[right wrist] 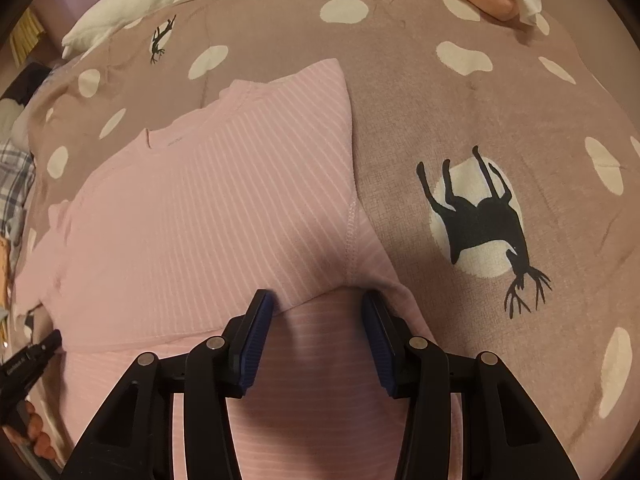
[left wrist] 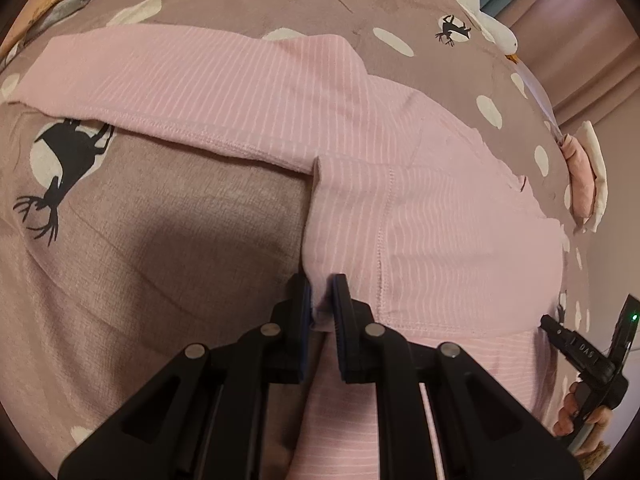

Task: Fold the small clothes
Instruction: 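Press the folded side flat with the left gripper, then open it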

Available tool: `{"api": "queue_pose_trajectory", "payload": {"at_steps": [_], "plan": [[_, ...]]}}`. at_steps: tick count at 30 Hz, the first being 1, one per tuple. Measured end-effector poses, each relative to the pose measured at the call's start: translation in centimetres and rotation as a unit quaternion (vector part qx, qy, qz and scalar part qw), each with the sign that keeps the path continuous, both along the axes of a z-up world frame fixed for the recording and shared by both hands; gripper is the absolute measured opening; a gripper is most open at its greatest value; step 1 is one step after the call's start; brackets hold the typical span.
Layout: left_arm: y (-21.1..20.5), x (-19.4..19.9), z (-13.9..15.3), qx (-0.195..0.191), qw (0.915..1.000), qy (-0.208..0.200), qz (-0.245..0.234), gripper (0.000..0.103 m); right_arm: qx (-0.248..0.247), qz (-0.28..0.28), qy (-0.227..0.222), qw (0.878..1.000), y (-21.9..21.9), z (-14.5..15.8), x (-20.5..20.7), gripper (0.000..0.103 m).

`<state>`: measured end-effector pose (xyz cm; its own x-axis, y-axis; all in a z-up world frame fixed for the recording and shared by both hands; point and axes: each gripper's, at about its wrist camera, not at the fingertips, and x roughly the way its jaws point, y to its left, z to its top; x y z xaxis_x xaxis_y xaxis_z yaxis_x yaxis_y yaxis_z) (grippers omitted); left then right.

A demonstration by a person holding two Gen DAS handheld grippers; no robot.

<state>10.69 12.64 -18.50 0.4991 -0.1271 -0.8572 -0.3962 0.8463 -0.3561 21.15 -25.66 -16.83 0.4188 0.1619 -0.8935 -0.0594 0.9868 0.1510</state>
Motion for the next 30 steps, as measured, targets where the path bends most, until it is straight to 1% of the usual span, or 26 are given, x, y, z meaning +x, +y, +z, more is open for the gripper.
{"api": "queue_pose_trajectory", "payload": {"at_steps": [4,8,10,13,15,17,20,22,24,25,26,27,28,29,30], "plan": [[-0.2,0.1,0.0,0.009,1.0,-0.001,0.0,0.014,0.004,-0.003,-0.001,1.0,-0.2,-0.1,0.0,0.046],[-0.1,-0.2,-0.1,0.001,0.9996,-0.004,0.027,0.014,0.002,-0.004,-0.003,1.0,-0.2,-0.1,-0.2,0.046],[-0.4,-0.2,0.0,0.008,0.9994,-0.007,0.033,0.014,0.001,-0.007,-0.004,1.0,-0.2,-0.1,-0.3,0.046],[-0.8,-0.2,0.3,0.028,0.9992,-0.005,0.03,0.014,0.002,-0.013,-0.003,1.0,-0.2,0.1,-0.6,0.047],[-0.8,-0.3,0.4,0.026,0.9991,0.0,0.034,0.015,0.009,-0.022,0.005,1.0,-0.6,0.4,-0.8,0.047],[-0.7,-0.6,0.7,0.025,0.9989,0.005,0.041,0.019,0.018,-0.031,0.008,0.999,-1.0,0.9,-1.1,0.047],[-1.3,-1.3,1.7,0.055,0.9977,0.008,0.038,0.023,0.017,-0.035,-0.005,0.999,-1.6,2.0,-2.0,0.047],[-1.7,-2.0,2.5,0.076,0.9965,0.002,0.035,0.026,0.025,-0.038,-0.015,0.999,-2.2,3.0,-2.7,0.047],[-1.9,-2.9,3.6,0.081,0.9959,-0.017,0.037,0.033,0.024,-0.045,-0.028,0.998,-2.5,4.4,-3.7,0.047],[-1.9,-3.4,4.2,0.08,0.9956,-0.027,0.042,0.041,0.024,-0.043,-0.044,0.998,-2.5,5.4,-4.4,0.051],[-1.9,-4.0,4.9,0.078,0.9951,-0.039,0.047,0.052,0.03,-0.038,-0.064,0.997,-2.6,6.5,-5.2,0.059],[-1.9,-4.5,5.7,0.076,0.9944,-0.052,0.051,0.057,0.04,-0.033,-0.082,0.995,-2.4,7.4,-6.0,0.063],[-1.8,-5.0,6.4,0.076,0.9935,-0.064,0.054,0.067,0.049,-0.029,-0.097,0.994,-2.4,8.4,-6.6,0.069],[-1.8,-5.4,7.2,0.077,0.9924,-0.077,0.058,0.075,0.057,-0.024,-0.116,0.991,-2.4,9.6,-7.4,0.071],[-1.8,-5.9,8.1,0.077,0.9912,-0.09,0.061,0.079,0.06,-0.021,-0.13,0.99,-2.5,10.3,-8.0,0.071]]}}
